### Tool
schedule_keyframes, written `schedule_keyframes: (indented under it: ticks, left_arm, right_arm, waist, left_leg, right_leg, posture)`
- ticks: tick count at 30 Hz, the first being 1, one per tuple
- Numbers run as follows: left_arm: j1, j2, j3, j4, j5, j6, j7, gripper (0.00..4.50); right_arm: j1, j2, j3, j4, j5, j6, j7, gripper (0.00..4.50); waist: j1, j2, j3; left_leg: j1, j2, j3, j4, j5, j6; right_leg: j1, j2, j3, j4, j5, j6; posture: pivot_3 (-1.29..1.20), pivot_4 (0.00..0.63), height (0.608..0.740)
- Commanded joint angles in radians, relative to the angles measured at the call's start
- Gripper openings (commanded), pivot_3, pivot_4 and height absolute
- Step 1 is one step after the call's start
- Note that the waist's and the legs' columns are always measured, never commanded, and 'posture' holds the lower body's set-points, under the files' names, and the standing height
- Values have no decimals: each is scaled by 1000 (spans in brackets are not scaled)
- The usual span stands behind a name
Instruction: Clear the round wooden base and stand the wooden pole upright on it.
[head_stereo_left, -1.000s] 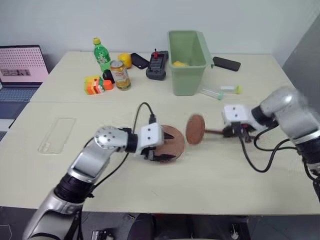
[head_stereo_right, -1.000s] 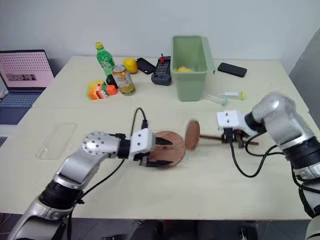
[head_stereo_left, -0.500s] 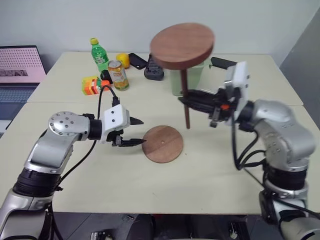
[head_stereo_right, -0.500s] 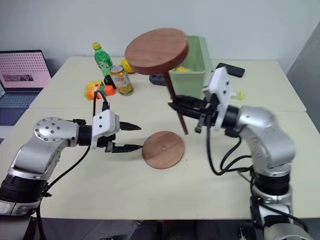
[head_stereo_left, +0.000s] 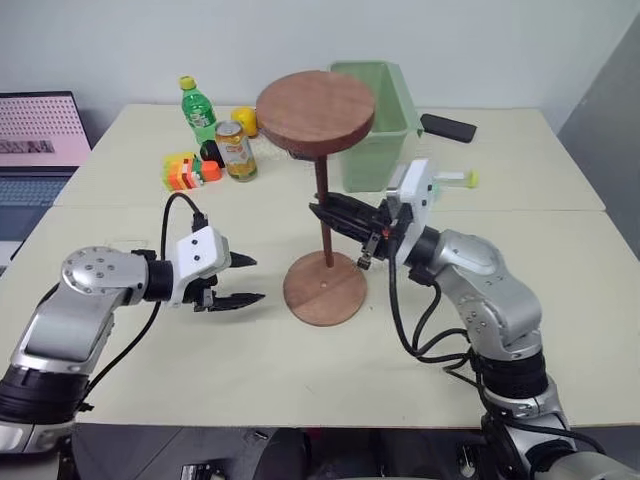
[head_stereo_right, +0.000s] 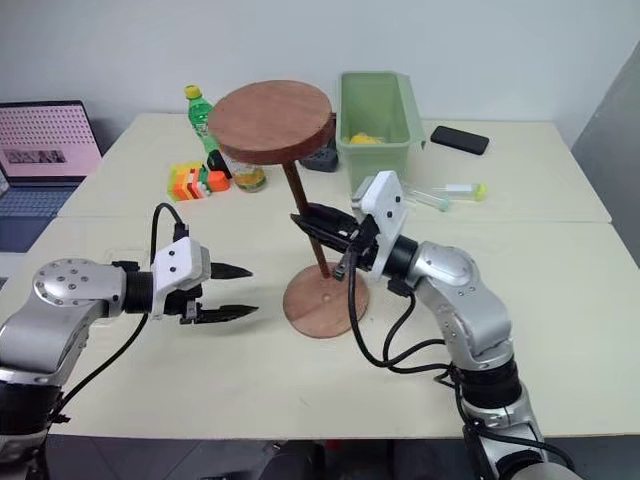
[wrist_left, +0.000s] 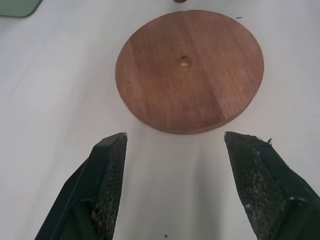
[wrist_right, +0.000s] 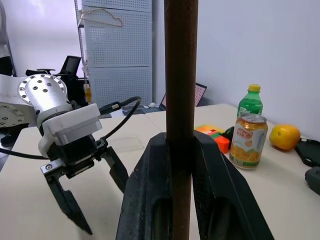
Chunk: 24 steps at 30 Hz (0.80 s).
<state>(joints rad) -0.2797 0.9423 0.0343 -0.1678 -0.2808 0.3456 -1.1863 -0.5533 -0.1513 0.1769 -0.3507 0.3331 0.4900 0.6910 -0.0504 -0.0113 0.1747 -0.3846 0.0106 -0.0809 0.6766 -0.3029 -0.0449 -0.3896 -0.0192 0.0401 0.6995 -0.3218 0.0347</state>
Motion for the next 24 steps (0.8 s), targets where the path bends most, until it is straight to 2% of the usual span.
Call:
schedule_keyframes:
  ticks: [1,12,24]
  left_arm:
    - [17,12,47,-61,-34,10,13,3243]
    - [47,30,47,-80,-42,5,2,3243]
    - [32,32,47,-70,-45,0,-4,3243]
  right_arm:
    - [15,12,23,25,-13,-87,-4,198]
    - [52,8,66,112,-55,-194,-4,198]
    - [70,3,82,142,-60,-228,0,198]
  waist:
    - [1,0,0]
    - [0,0,0]
    - [0,0,0]
  left_leg:
    - [0,0,0,0,0,0]
    - [0,0,0,0,0,0]
    - [0,0,0,0,0,0]
  right_leg:
    - [0,0,0,0,0,0]
    - [0,0,0,0,0,0]
    - [0,0,0,0,0,0]
  posture:
    - [0,150,740]
    - [0,150,740]
    - [0,150,740]
